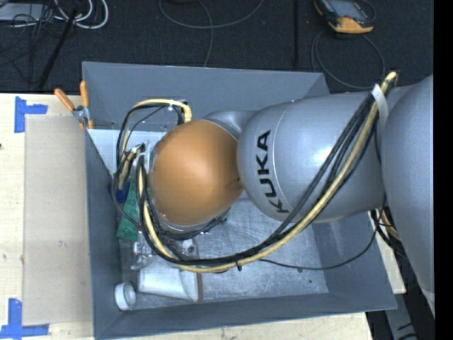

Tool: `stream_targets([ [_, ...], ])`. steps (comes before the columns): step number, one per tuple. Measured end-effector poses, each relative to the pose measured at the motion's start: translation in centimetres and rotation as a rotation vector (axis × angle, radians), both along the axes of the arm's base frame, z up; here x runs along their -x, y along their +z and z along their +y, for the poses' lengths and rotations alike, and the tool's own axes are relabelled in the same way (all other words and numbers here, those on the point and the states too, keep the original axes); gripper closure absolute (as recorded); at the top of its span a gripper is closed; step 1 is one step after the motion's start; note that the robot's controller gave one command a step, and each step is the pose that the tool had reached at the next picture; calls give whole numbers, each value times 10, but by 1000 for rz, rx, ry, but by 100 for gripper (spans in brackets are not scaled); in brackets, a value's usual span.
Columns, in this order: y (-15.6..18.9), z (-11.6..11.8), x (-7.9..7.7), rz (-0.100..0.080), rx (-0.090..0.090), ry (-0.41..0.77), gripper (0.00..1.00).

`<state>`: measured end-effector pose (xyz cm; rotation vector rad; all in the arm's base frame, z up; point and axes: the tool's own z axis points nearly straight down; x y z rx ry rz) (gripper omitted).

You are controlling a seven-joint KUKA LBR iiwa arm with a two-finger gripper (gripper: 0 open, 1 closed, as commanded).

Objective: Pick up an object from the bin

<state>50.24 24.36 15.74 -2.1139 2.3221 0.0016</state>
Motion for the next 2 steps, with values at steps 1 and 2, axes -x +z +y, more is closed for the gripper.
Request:
stream_targets([
  [1,12,1,1,1,0,-6,100],
  [2,42,2,0,-1,0,-12,100],
])
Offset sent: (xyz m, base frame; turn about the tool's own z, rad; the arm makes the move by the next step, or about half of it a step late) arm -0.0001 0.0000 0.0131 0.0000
